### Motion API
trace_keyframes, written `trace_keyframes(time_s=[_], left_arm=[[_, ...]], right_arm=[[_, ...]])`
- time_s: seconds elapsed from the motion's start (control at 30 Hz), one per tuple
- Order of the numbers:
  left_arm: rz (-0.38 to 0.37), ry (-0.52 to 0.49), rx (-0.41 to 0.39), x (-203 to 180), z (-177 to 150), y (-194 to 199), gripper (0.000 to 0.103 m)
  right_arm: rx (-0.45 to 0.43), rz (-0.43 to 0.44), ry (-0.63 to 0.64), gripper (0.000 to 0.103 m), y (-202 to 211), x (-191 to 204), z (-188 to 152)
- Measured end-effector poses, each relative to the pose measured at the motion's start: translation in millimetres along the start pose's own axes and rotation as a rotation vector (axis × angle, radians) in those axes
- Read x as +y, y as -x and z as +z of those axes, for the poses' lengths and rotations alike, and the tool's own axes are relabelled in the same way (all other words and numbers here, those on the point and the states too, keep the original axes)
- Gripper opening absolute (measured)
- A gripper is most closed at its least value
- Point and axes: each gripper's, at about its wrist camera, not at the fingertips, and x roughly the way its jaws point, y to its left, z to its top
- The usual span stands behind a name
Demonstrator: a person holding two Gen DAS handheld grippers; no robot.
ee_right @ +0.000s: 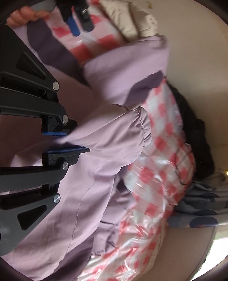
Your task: Fold large clothes
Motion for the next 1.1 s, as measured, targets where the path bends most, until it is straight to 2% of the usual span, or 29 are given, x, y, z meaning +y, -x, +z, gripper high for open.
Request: trace_keyframes(time_s=[0.1, 0.2, 0.23, 0.27, 0.33, 0.43, 0.47, 0.53, 0.63, 0.73, 0.8, 0.87, 0.9, 0.93, 0.97, 1.0, 1.03, 1.1], left_arm=[[0.001, 0.005, 0.004, 0, 0, -1, 0.095], [-0.001, 0.008, 0.008, 1, 0, -1, 0.095], [0.0, 0.007, 0.01, 1, -1, -1, 0.095], [0.001, 0.006, 0.012, 1, -1, -2, 0.095], [-0.002, -0.004, 0.02, -2, -1, -3, 0.095], [-0.014, -0.065, 0.01, -13, -2, 0, 0.095], [-0.023, -0.104, 0.001, -21, -4, 3, 0.095], [-0.057, -0.176, -0.008, -37, -7, 7, 0.095], [-0.127, -0.283, -0.027, -72, -10, 8, 0.095], [-0.184, -0.353, 0.004, -108, -11, -10, 0.096], [-0.202, -0.38, 0.054, -129, -12, -36, 0.096], [-0.15, -0.403, 0.102, -143, -15, -69, 0.096], [-0.097, -0.416, 0.17, -146, -19, -97, 0.096], [-0.035, -0.422, 0.232, -143, -24, -119, 0.095], [0.018, -0.418, 0.288, -137, -28, -138, 0.095], [0.04, -0.404, 0.327, -125, -31, -155, 0.095], [0.035, -0.412, 0.342, -119, -34, -161, 0.095], [0.041, -0.48, 0.331, -120, -41, -159, 0.095]], right_arm=[[0.05, 0.014, -0.008, 0.012, -18, 0, -11], [0.103, 0.034, -0.017, 0.019, -28, -1, -19], [0.124, 0.043, -0.024, 0.03, -32, -2, -22], [0.146, 0.07, -0.047, 0.052, -36, -3, -26], [0.137, 0.136, -0.104, 0.073, -27, -6, -27], [0.018, 0.224, -0.23, 0.074, 21, -22, -30], [-0.015, 0.228, -0.261, 0.077, 36, -29, -32], [-0.135, 0.157, -0.38, 0.085, 92, -64, -47], [-0.215, -0.014, -0.54, 0.09, 149, -123, -76], [-0.206, -0.089, -0.689, 0.09, 169, -178, -106], [-0.171, -0.111, -0.755, 0.09, 162, -201, -122], [-0.045, -0.105, -0.777, 0.09, 135, -213, -139], [0.027, -0.119, -0.738, 0.09, 121, -211, -142], [0.027, -0.127, -0.716, 0.09, 121, -209, -141], [-0.033, -0.106, -0.708, 0.089, 132, -206, -137], [-0.103, -0.079, -0.715, 0.089, 143, -205, -135], [-0.168, -0.093, -0.713, 0.089, 155, -205, -130], [-0.211, -0.128, -0.7, 0.09, 160, -211, -117]])
